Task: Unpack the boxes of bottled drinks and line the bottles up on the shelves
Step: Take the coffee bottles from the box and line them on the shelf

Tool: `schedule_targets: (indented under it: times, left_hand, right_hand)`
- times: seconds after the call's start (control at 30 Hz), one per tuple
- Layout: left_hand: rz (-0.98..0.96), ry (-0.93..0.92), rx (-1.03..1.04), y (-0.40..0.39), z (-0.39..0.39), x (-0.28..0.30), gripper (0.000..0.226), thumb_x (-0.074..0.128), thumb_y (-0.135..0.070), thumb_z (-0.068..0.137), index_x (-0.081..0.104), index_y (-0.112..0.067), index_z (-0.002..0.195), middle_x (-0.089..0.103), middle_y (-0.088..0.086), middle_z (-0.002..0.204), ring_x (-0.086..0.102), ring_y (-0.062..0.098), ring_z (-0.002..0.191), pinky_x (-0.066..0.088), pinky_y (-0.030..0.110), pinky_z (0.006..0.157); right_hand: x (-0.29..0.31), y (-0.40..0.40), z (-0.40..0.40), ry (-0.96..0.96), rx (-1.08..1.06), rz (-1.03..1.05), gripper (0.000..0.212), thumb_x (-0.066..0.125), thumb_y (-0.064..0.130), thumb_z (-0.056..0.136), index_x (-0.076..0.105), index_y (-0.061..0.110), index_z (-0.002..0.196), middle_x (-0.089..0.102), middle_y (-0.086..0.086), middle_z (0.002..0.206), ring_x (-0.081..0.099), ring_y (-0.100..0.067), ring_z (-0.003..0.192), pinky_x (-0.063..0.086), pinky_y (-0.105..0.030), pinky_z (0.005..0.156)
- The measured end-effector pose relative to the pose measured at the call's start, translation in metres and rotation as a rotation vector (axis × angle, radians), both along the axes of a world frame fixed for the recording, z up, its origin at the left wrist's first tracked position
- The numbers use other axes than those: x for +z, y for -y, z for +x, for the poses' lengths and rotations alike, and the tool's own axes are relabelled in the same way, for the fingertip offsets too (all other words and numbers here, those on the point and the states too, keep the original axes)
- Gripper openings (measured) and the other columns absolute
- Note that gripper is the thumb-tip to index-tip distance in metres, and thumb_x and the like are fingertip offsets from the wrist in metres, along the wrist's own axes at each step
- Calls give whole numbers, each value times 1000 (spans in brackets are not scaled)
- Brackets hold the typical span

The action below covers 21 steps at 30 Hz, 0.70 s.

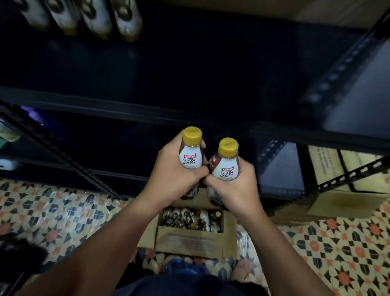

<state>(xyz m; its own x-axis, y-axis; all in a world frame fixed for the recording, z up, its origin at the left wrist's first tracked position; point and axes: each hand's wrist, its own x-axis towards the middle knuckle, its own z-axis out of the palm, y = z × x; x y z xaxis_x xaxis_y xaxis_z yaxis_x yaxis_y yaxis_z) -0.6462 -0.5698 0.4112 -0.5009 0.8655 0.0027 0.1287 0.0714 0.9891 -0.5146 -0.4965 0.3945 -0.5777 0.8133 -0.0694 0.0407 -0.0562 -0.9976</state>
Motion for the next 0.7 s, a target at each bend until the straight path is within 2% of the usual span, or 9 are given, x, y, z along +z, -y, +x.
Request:
schedule_targets:
  times: [0.1, 0.2, 0.33, 0.4, 0.5, 0.57, 0.7]
  left_hand:
    - [84, -33, -4, -10, -6, 44, 41, 72, 17, 70, 60, -10, 98, 70, 14, 81, 65, 19, 71, 55, 36, 66]
    - [183, -43, 1, -22, -13, 81, 40, 72, 18, 70, 59, -6, 100, 70, 14, 81, 65, 17, 70, 56, 29, 65]
    - [277, -102, 28, -45, -25, 116, 35, 74, 17, 69, 59, -4, 94, 69, 14, 79, 65, 16, 69, 55, 28, 63]
    - [290, -136, 41, -59, -32, 123, 34, 75, 14, 68, 60, -7, 90, 66, 12, 76, 62, 14, 68, 52, 28, 62]
    - [268, -158, 68, -80, -41, 122, 38, 75, 0, 63, 60, -24, 87, 66, 9, 77, 62, 13, 70, 53, 37, 65]
    - [249, -148, 47, -90, -45, 115, 37, 74, -3, 62, 60, -25, 89, 69, 10, 82, 64, 13, 73, 54, 36, 67]
    - [258, -134, -13, -106, -53, 106, 44, 73, 12, 71, 59, -17, 100, 65, 10, 84, 64, 11, 74, 55, 27, 67]
  right_hand:
    - [39, -9, -9, -65, -47, 81, 28, 74, -17, 72, 61, 6, 81, 66, -1, 70, 60, -15, 66, 51, -29, 60]
    - [75, -23, -16, -138, -44, 167, 24, 74, -16, 72, 61, 1, 83, 69, -2, 75, 64, -17, 71, 55, -33, 65]
    - [113, -45, -28, -211, -60, 233, 22, 75, -11, 70, 61, -1, 83, 68, -4, 72, 65, -17, 68, 55, -32, 62]
    - [123, -56, -35, -214, -92, 252, 20, 75, -5, 67, 61, -1, 80, 66, -3, 69, 63, -14, 66, 54, -30, 60]
    - [123, -75, -46, -201, -129, 211, 24, 73, -16, 70, 63, 3, 81, 66, 5, 67, 64, -7, 64, 52, -23, 60]
    - [119, -85, -50, -185, -129, 190, 27, 70, -20, 71, 63, 5, 81, 67, 6, 67, 64, -8, 65, 52, -24, 60]
    - [109, -103, -58, -171, -132, 184, 28, 68, -21, 73, 61, 5, 80, 66, 7, 66, 64, -6, 64, 51, -21, 59]
